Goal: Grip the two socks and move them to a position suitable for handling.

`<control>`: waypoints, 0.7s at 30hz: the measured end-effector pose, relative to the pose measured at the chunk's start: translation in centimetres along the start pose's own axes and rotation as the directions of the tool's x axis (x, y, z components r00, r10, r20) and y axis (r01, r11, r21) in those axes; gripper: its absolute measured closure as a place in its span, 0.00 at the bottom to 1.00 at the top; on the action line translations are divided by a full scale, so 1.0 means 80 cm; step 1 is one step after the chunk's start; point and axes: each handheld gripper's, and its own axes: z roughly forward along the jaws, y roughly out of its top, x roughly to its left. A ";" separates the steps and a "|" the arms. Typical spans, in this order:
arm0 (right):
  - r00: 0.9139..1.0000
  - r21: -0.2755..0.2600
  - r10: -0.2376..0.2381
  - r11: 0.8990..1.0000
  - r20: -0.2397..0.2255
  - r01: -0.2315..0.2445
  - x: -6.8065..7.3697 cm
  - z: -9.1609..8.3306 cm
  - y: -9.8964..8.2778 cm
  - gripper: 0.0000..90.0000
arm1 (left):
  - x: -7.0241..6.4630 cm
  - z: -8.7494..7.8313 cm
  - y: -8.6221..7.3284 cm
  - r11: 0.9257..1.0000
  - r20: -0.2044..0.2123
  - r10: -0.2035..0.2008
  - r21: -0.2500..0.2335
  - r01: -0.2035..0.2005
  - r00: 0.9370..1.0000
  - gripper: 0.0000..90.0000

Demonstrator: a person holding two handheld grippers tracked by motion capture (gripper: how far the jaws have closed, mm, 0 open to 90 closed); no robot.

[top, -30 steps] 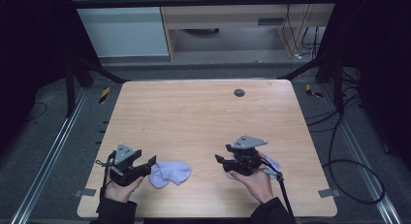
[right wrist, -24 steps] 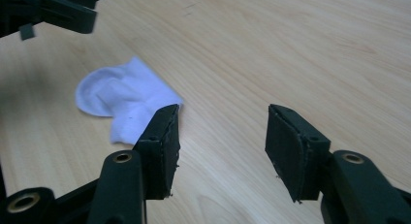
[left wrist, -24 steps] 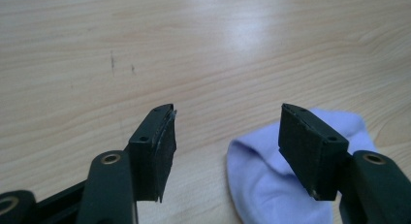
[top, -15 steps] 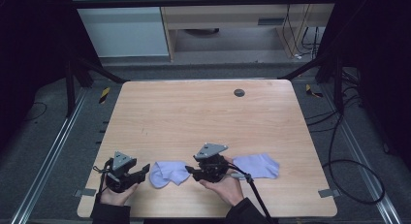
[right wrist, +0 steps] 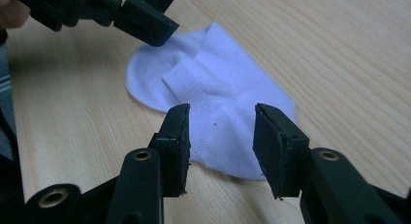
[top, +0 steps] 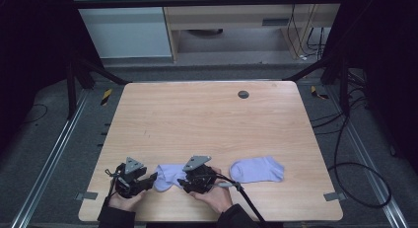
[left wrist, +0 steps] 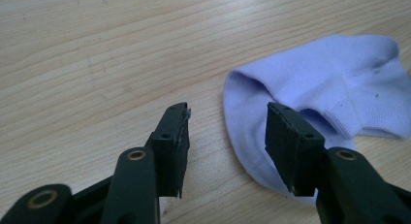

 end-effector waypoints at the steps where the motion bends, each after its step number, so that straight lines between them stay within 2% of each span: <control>1: 1.000 0.009 0.001 1.000 -0.001 -0.001 0.001 0.003 -0.001 0.64 | 0.000 0.001 0.000 1.000 0.000 0.006 0.003 -0.006 1.000 0.58; 7: 1.000 0.036 -0.008 0.999 -0.005 0.008 0.003 0.017 -0.006 0.66 | -0.002 0.009 -0.001 0.999 0.006 0.006 0.035 -0.006 1.000 0.67; 10: 1.000 0.050 -0.010 0.999 -0.001 0.010 0.005 0.022 -0.007 0.70 | -0.003 0.010 -0.001 0.999 0.010 0.006 0.050 -0.006 1.000 0.73; 11: 1.000 0.053 -0.003 0.999 -0.003 0.003 0.005 0.023 -0.006 0.75 | -0.003 0.011 -0.001 0.998 0.011 0.007 0.055 -0.008 1.000 0.78; 14: 1.000 0.063 0.003 0.998 -0.006 -0.003 0.006 0.024 -0.006 0.79 | -0.005 0.012 -0.001 0.999 0.021 -0.001 0.053 0.000 1.000 0.83; 18: 1.000 0.082 -0.001 0.997 -0.011 0.002 0.012 0.026 -0.002 0.94 | -0.006 0.013 0.001 0.998 0.030 0.008 0.062 -0.009 1.000 0.92; 21: 1.000 0.087 0.005 0.996 -0.012 -0.004 0.011 0.026 0.000 0.96 | -0.007 0.013 0.001 0.998 0.033 0.014 0.062 -0.016 0.999 0.94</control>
